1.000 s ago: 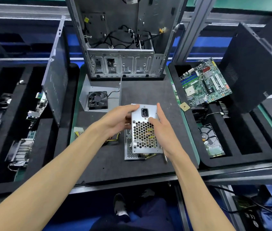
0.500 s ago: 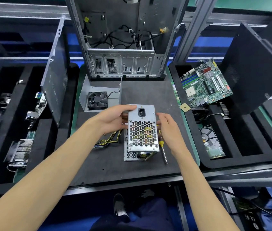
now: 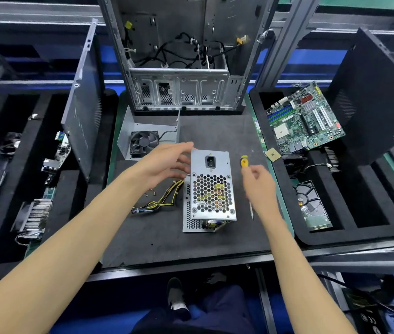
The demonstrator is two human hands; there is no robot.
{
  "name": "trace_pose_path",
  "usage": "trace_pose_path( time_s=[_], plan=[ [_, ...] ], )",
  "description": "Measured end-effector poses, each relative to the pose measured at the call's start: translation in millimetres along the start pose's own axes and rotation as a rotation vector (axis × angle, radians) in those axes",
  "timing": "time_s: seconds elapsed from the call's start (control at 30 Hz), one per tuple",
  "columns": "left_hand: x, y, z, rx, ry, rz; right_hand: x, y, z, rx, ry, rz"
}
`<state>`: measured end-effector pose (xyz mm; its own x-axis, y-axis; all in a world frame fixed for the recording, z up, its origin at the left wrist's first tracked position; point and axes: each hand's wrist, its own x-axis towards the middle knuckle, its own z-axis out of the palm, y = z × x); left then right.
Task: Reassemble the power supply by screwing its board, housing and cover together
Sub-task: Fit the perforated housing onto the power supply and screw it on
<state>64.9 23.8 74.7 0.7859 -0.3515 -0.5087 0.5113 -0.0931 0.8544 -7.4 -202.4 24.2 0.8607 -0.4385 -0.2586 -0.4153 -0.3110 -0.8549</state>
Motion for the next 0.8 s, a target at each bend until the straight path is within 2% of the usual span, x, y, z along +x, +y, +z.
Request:
trace_pose_path(
  time_s=[0.07, 0.13, 0.23, 0.4, 0.5, 0.63, 0.8],
  plan=[
    [-1, 0, -14, 0.053, 0.098, 0.017, 2, -28, -5, 0.360, -0.027, 0.037],
    [-3, -4, -29, 0.108, 0.186, 0.025, 1, -57, -9, 0.653, -0.122, 0.076],
    [-7, -18, -51, 0.261, 0.289, 0.052, -4, -88, 1, 0.902, -0.283, 0.084],
    [-14, -55, -68, 0.781, 0.417, 0.055, -4, -108, 28, 0.895, -0.392, -0.069],
    [-16, -73, -66, 0.993, 0.435, -0.002, -2, -110, 42, 0.832, -0.403, -0.053],
    [-12, -86, -62, 1.068, 0.457, -0.012, 0, -107, 49, 0.811, -0.333, 0.030],
    [-9, -90, -64, 1.173, 0.451, 0.091, 2, -104, 50, 0.958, -0.370, 0.015]
  ],
)
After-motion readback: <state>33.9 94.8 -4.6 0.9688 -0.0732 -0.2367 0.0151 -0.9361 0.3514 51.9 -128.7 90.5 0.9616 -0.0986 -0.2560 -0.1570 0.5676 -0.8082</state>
